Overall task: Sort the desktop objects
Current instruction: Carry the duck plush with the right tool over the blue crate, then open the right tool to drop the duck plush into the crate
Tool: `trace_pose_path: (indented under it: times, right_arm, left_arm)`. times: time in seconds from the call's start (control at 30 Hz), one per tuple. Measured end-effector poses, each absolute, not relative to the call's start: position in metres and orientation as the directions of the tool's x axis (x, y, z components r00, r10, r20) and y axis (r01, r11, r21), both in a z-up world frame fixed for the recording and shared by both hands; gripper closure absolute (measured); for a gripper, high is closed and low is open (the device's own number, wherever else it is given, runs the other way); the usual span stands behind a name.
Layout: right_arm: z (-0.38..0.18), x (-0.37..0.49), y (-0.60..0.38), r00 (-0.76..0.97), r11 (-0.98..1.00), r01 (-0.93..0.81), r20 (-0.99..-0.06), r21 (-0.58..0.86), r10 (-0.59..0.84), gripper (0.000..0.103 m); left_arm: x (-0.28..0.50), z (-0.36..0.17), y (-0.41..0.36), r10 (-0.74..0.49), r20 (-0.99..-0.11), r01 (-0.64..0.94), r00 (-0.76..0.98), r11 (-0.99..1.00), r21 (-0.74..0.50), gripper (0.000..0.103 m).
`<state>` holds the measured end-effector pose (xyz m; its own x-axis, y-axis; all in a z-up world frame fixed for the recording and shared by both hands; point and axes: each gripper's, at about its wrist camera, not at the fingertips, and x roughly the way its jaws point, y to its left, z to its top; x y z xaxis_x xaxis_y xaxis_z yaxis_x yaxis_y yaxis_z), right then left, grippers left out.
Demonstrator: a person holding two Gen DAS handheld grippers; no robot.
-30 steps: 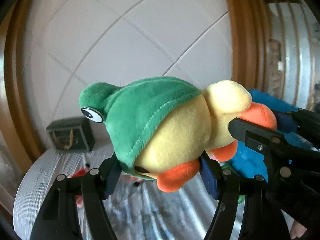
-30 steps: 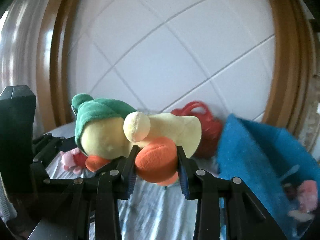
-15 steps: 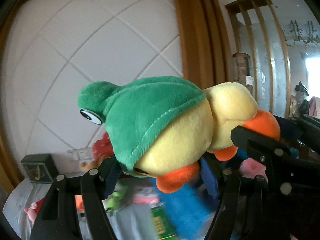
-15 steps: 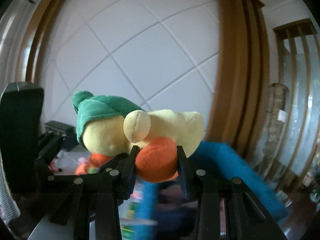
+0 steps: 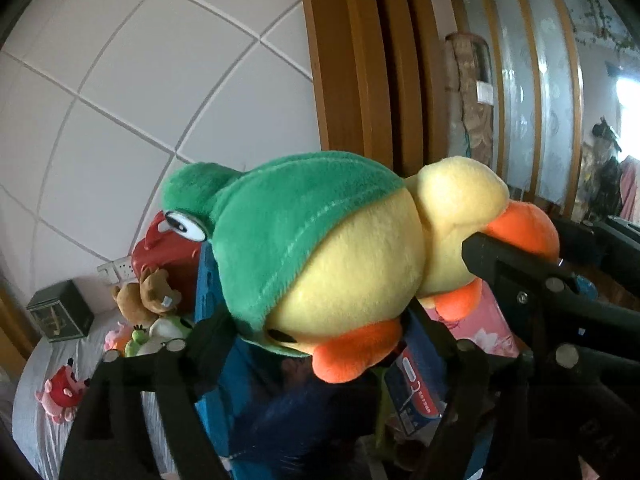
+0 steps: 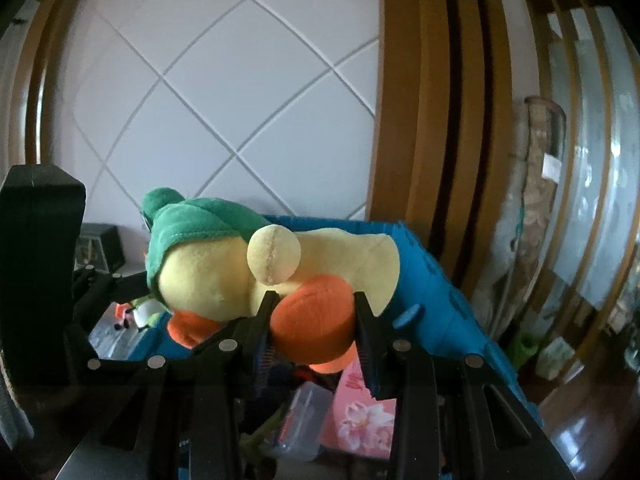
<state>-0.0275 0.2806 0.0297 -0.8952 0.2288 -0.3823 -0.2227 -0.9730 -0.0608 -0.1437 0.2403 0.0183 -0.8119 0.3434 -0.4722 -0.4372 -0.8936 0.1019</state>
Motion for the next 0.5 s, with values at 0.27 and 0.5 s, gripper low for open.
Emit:
trace_pose_path:
  times: [0.27,0.5]
  right_arm:
    - [0.022,-0.023,0.299,-0.871,-0.954,-0.301,-0.405,-0.006,0.278,0.0]
    - [0.015,-0.017,0.301,-0.858,-0.945,-0.323,-0.433,0.038,0.276,0.0]
  left_arm:
    - [-0.132,0.011,0.242,0.331,-0.519,-0.446,-0.788,-0.888,0.112,0.015]
    - [-0.123,0.006,0.229,0.342,-0.548,-0.445,-0.764,-0.893,0.063,0.015]
